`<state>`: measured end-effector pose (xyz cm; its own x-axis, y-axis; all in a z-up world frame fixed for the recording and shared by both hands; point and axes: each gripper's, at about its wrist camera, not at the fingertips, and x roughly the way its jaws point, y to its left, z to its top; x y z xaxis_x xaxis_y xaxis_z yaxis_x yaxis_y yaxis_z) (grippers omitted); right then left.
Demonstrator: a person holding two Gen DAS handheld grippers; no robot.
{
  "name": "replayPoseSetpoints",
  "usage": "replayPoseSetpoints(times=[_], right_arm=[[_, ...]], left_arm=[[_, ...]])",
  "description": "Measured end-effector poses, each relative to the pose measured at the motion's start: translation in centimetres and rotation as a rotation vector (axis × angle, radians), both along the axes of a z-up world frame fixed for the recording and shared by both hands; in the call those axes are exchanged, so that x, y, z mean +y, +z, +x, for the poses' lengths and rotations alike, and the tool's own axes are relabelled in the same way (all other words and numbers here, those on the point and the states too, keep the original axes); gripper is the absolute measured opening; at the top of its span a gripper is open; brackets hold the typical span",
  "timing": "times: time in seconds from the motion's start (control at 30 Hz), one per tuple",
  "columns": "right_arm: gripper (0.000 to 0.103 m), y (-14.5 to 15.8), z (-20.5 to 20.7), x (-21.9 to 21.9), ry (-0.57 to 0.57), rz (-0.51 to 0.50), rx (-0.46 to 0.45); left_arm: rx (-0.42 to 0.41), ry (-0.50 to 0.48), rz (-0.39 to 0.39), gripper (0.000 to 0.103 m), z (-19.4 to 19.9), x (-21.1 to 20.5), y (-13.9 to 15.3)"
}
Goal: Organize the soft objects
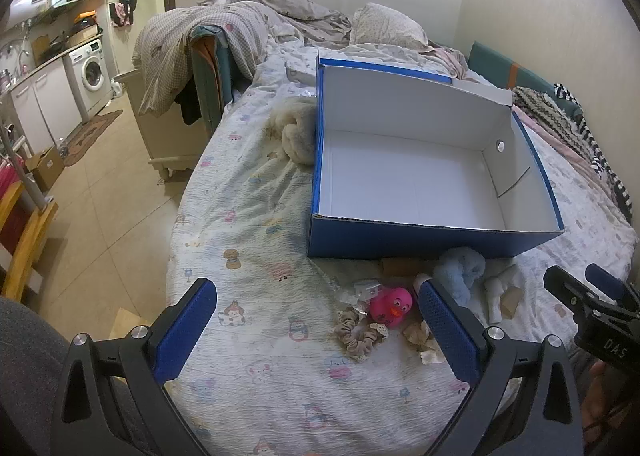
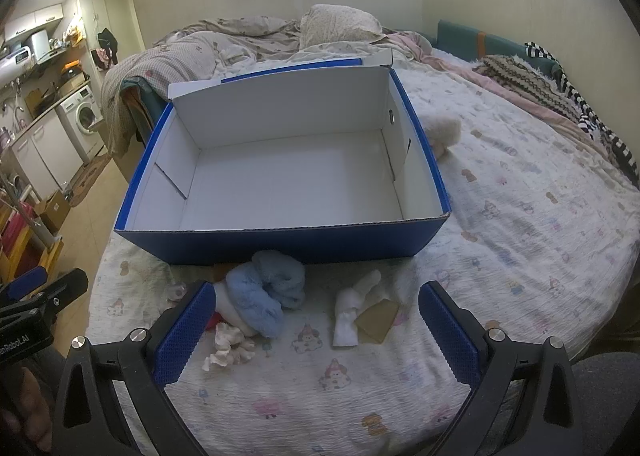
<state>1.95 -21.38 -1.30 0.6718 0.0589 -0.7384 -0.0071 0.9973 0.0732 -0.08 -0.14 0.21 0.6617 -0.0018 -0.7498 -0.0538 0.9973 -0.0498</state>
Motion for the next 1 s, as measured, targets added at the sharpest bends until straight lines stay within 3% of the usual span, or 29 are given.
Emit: replayPoseSetpoints(times=[1.0], right_arm=[[0.103,0.06,-0.04,0.08,0.001,0.0,-0.001]], left_arm=[[-0.005,-0.006,-0.002,0.101,0.06,-0.62,0.35]])
